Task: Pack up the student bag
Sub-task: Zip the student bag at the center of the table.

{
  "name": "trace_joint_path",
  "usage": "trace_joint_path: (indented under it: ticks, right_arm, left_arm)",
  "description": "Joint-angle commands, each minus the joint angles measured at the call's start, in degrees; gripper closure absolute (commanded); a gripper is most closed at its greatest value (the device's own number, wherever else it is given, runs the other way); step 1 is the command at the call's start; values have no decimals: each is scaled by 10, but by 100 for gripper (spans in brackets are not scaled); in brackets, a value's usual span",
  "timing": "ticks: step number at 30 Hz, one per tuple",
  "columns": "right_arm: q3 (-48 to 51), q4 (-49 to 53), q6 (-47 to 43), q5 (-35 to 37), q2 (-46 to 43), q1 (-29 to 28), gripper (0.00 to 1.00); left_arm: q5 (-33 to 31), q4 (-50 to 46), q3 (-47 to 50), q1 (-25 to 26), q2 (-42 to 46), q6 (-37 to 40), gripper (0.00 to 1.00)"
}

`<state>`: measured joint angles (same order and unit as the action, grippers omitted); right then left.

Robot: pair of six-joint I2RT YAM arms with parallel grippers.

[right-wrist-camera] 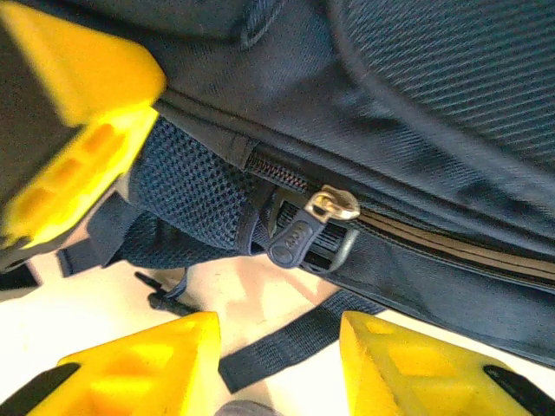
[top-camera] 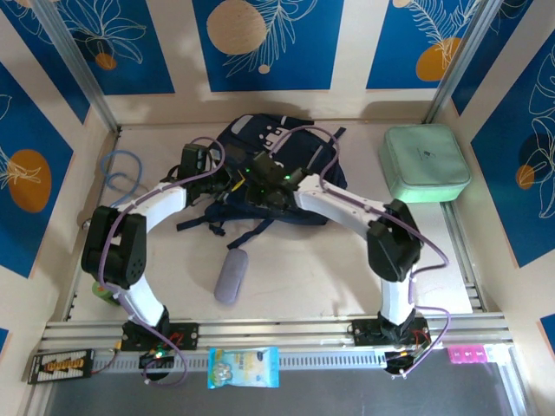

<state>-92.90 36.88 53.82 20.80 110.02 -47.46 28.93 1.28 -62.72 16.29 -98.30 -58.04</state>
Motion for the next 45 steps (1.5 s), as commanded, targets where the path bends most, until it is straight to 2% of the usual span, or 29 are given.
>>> trace_joint_path:
  ticks: [1, 7, 14, 20, 27, 32, 39, 42, 45]
  right_arm:
    - [-42, 44, 34, 32, 29, -2, 59]
    - [-77, 74, 45, 80, 65, -1, 67]
    - [-114, 105, 38, 95, 94, 1, 70]
    - [-102, 89, 25, 91, 93, 3, 75]
    - [-102, 119, 13, 93, 99, 7, 68]
    - [-58, 115, 19, 103, 64, 11, 80]
    - [56, 66, 32, 78, -12, 31, 87]
    - [82, 54, 25, 67, -28, 36, 87]
    - [84, 44, -2, 63, -31, 35, 80]
  left_arm:
    - [42, 25, -2, 7, 32, 19, 100]
    - [42, 18, -3, 7, 33, 23, 100]
    - [45, 19, -3, 7, 32, 24, 100]
    - [47, 22, -6, 7, 29, 22, 100]
    - [47, 18, -11, 6, 29, 25, 100]
    - [43, 11, -14, 5, 26, 32, 100]
    - [41, 8, -14, 1, 24, 36, 100]
    - [41, 6, -15, 1, 23, 38, 100]
    - [40, 6, -15, 1, 23, 39, 100]
